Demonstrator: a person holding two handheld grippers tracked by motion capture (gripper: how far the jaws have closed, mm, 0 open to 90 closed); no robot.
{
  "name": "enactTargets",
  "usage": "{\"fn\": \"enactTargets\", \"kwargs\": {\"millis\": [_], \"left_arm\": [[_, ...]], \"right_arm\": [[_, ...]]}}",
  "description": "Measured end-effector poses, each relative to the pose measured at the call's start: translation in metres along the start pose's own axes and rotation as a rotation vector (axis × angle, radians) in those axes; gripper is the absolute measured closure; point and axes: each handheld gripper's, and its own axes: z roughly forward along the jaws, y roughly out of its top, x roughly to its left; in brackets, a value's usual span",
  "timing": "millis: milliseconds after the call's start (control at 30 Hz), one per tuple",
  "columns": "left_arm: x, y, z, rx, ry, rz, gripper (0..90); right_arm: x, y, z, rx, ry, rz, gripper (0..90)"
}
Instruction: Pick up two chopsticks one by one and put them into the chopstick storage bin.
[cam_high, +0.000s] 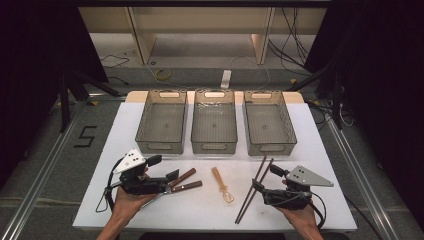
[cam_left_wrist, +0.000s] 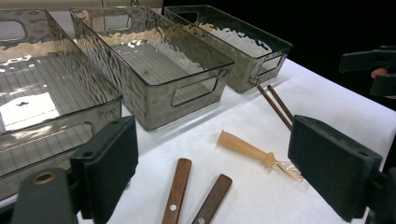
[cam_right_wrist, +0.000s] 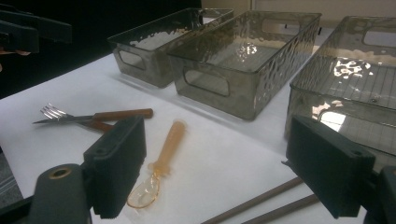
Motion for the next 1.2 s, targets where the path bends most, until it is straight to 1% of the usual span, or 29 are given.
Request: {"fn": "enactTargets", "kwargs": {"millis": [100,200,233,267,300,333,367,400,433,467,533,567,600,633,700,733,800,833,867,900,933,967,1000,1033,1067,1100,1133,1200], "left_arm": [[0.000,0.000,0.000,0.002,0.002,0.001,15.3],[0.000,0.000,0.000,0.002,0.003,0.001,15.3],[0.000,0.000,0.000,0.003,0.004,0.001,15.3],[0.000,0.000,0.000,0.003,0.006,0.001,15.3],[0.000,0.000,0.000,0.002,0.007,0.000,15.3],[0.000,0.000,0.000,0.001,0.007,-0.002,15.3],[0.000,0.000,0.000,0.001,0.008,-0.001,15.3],[0.001,0.000,0.000,0.002,0.006,-0.002,15.3],[0.001,0.000,0.000,0.002,0.008,-0.002,15.3],[0.001,0.000,0.000,0.003,0.007,-0.003,15.3],[0.001,0.000,0.000,0.004,0.007,-0.003,15.3],[0.001,0.000,0.001,0.005,0.008,-0.003,15.3],[0.001,0.000,0.001,0.005,0.008,-0.004,15.3],[0.001,0.000,0.000,0.005,0.008,-0.005,15.3],[0.001,0.000,0.000,0.005,0.011,-0.007,15.3],[0.002,0.000,0.000,0.005,0.011,-0.007,15.3],[0.002,0.000,0.000,0.007,0.011,-0.007,15.3],[0.001,0.000,0.000,0.007,0.011,-0.007,15.3],[0.001,0.000,0.000,0.007,0.011,-0.006,15.3],[0.001,0.000,0.000,0.007,0.011,-0.006,15.3],[0.001,0.000,0.000,0.007,0.011,-0.006,15.3],[0.001,0.000,0.001,0.007,0.011,-0.007,15.3],[0.001,0.000,0.001,0.008,0.012,-0.007,15.3],[0.002,0.000,0.001,0.008,0.011,-0.008,15.3],[0.002,0.000,0.001,0.009,0.011,-0.008,15.3],[0.001,0.000,0.001,0.009,0.011,-0.008,15.3],[0.001,0.000,0.001,0.007,0.012,-0.010,15.3],[0.001,0.000,0.001,0.007,0.010,-0.009,15.3]], "right_arm": [[-0.001,0.001,0.000,0.009,0.014,-0.003,21.6],[-0.002,0.003,0.002,0.032,0.029,-0.030,22.3],[-0.002,0.003,0.002,0.032,0.029,-0.030,22.3],[-0.003,0.006,0.004,0.072,0.061,-0.060,22.2],[-0.003,0.007,0.004,0.088,0.063,-0.081,22.5],[-0.005,0.011,0.006,0.118,0.077,-0.126,22.9],[-0.005,0.011,0.006,0.118,0.077,-0.126,22.9],[-0.006,0.014,0.007,0.146,0.098,-0.146,22.8],[-0.009,0.020,0.009,0.196,0.130,-0.195,23.5],[-0.011,0.024,0.010,0.221,0.143,-0.219,23.5],[-0.013,0.029,0.013,0.267,0.143,-0.253,23.5],[-0.013,0.029,0.013,0.267,0.143,-0.253,23.5],[-0.016,0.034,0.017,0.333,0.140,-0.295,23.8],[-0.017,0.035,0.019,0.345,0.135,-0.317,24.2],[-0.019,0.038,0.023,0.389,0.127,-0.334,24.6],[-0.019,0.038,0.023,0.389,0.127,-0.334,24.6],[-0.022,0.040,0.029,0.442,0.133,-0.351,24.8],[-0.024,0.040,0.036,0.500,0.149,-0.386,25.0],[-0.024,0.040,0.036,0.500,0.149,-0.386,25.0],[-0.025,0.039,0.041,0.559,0.164,-0.440,26.2],[-0.025,0.039,0.041,0.559,0.164,-0.440,26.2],[-0.025,0.038,0.043,0.583,0.167,-0.464,26.5],[-0.024,0.036,0.049,0.626,0.168,-0.520,27.6],[-0.023,0.036,0.050,0.642,0.176,-0.532,27.7],[-0.023,0.036,0.050,0.642,0.176,-0.532,27.7],[-0.023,0.034,0.053,0.677,0.201,-0.555,28.5],[-0.023,0.034,0.053,0.677,0.201,-0.555,28.5],[-0.024,0.032,0.057,0.700,0.210,-0.572,30.4]]}}
